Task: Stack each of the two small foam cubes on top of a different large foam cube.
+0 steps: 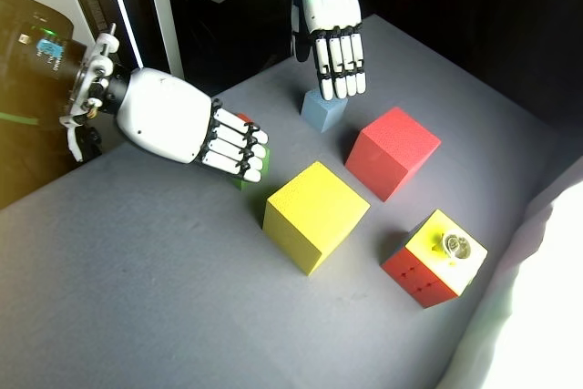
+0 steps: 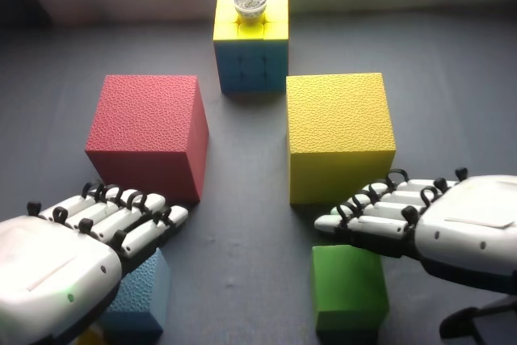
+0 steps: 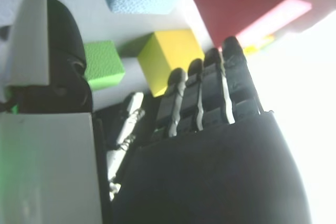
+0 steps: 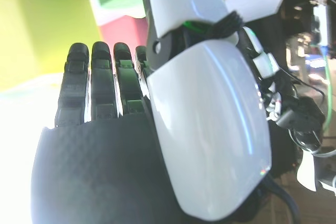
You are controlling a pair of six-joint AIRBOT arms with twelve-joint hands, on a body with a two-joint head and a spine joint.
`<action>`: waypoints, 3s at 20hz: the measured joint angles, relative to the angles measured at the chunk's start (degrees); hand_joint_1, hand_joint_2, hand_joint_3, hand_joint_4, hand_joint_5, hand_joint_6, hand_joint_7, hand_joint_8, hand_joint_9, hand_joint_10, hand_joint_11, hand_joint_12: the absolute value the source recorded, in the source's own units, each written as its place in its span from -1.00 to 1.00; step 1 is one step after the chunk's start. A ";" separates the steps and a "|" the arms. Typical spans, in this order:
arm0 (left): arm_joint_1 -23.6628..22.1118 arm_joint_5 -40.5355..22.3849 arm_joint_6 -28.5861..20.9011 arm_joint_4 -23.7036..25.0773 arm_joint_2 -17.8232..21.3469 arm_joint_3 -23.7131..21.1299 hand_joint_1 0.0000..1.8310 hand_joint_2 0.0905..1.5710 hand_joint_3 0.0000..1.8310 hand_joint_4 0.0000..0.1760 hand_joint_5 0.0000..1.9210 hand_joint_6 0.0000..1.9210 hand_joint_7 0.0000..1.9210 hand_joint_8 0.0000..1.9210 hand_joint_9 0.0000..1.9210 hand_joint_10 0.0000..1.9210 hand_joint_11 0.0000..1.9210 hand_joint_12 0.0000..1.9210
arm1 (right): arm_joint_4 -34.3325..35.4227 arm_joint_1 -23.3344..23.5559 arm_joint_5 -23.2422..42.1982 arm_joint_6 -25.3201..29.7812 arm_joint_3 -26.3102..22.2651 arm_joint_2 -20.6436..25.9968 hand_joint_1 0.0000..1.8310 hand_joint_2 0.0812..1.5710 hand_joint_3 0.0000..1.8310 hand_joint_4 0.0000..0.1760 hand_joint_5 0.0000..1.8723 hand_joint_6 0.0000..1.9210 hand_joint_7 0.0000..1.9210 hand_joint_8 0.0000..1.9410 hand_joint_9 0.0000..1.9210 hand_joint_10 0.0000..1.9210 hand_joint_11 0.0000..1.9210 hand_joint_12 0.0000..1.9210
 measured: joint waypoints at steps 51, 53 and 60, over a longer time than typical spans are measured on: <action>-2.64 -9.79 11.96 -18.21 -16.98 8.28 0.55 0.24 -1.00 -1.00 -1.00 -1.00 -1.00 -1.00 -1.00 -1.00 -1.00 -0.62 | -44.19 -4.39 9.62 13.05 15.10 -15.58 0.56 0.26 -1.00 -1.00 -1.00 -1.00 -1.00 -1.00 -1.00 -1.00 -1.00 -0.74; -2.78 -9.79 12.11 -18.23 -16.98 8.31 0.54 0.27 -0.99 -1.00 -1.00 -1.00 -1.00 -1.00 -1.00 -1.00 -1.00 -0.68 | -44.19 -4.42 9.88 13.03 15.10 -15.58 0.58 0.27 -1.00 -1.00 -1.00 -1.00 -1.00 -1.00 -1.00 -1.00 -1.00 -0.67; -3.04 -9.77 12.28 -18.21 -17.05 8.70 0.43 0.33 -1.00 -1.00 -0.77 -0.98 -0.66 -0.98 -0.66 -0.97 -1.00 -0.05 | -44.19 -4.81 10.40 13.03 15.41 -15.58 0.40 0.33 -1.00 -1.00 -0.77 -0.97 -0.79 -0.98 -0.73 -0.96 -1.00 -0.04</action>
